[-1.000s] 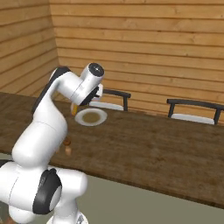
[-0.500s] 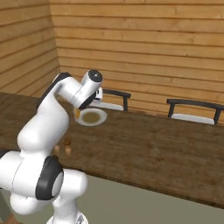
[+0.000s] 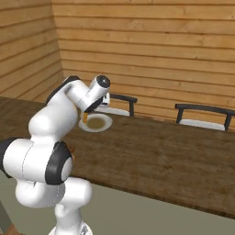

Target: Start the toaster. Once the lever pops up, take the bread to the plate on the dining counter.

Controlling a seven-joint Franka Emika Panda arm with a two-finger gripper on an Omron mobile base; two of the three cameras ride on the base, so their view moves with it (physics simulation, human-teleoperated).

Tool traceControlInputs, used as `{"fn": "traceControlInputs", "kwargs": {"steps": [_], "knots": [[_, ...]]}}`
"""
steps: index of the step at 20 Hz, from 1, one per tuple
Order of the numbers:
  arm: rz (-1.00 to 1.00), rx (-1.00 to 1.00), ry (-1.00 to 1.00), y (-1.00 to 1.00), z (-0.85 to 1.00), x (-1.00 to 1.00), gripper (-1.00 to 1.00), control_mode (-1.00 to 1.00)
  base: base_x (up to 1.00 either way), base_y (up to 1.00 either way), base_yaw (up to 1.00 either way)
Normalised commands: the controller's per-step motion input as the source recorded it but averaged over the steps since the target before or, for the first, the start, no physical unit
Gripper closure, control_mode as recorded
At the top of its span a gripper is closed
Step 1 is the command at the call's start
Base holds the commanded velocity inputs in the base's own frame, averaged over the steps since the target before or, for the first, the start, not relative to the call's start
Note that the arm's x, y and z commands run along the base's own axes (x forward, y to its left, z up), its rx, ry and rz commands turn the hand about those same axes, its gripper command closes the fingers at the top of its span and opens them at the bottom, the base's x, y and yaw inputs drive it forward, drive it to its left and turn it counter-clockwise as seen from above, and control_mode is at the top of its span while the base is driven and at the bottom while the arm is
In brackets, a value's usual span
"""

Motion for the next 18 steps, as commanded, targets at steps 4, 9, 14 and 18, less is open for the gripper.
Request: {"fn": "traceControlInputs", "kwargs": {"steps": [4,9,14,18], "knots": [[0.03,0.00,0.00,0.09,-0.32,0.48,1.00,-1.00,0.00,0.00,0.00],[0.03,0.02,0.00,0.06,-0.34,0.16,1.00,-1.00,0.00,0.00,0.00],[0.00,0.02,0.00,0.09,-0.35,0.00,1.00,-1.00,0.00,0.00,0.00],[0.00,0.02,0.00,0.14,-0.22,0.02,1.00,-1.00,0.00,0.00,0.00]]}}
